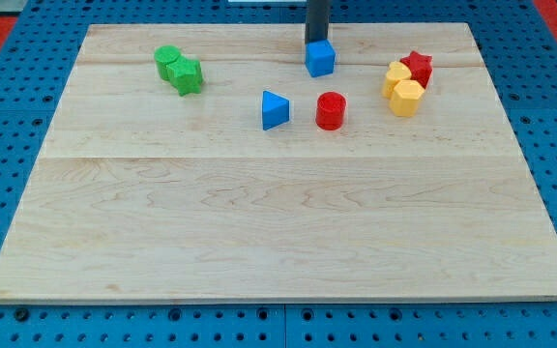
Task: Slide the blue cube along with the blue triangle to the center
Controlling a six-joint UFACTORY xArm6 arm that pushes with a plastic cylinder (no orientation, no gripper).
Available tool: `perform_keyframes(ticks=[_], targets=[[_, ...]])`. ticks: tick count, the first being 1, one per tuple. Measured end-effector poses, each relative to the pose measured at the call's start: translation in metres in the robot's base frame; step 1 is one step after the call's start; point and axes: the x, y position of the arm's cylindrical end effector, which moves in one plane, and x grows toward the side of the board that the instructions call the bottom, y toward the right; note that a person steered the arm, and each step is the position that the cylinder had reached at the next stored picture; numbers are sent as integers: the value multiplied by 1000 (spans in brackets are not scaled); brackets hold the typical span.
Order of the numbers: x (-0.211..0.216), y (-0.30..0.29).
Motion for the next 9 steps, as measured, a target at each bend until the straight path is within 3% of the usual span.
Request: perform_keyframes(ticks=[2,3,5,7,9], targets=[[19,56],[27,52],[30,-8],[69,-18],[77,-36]])
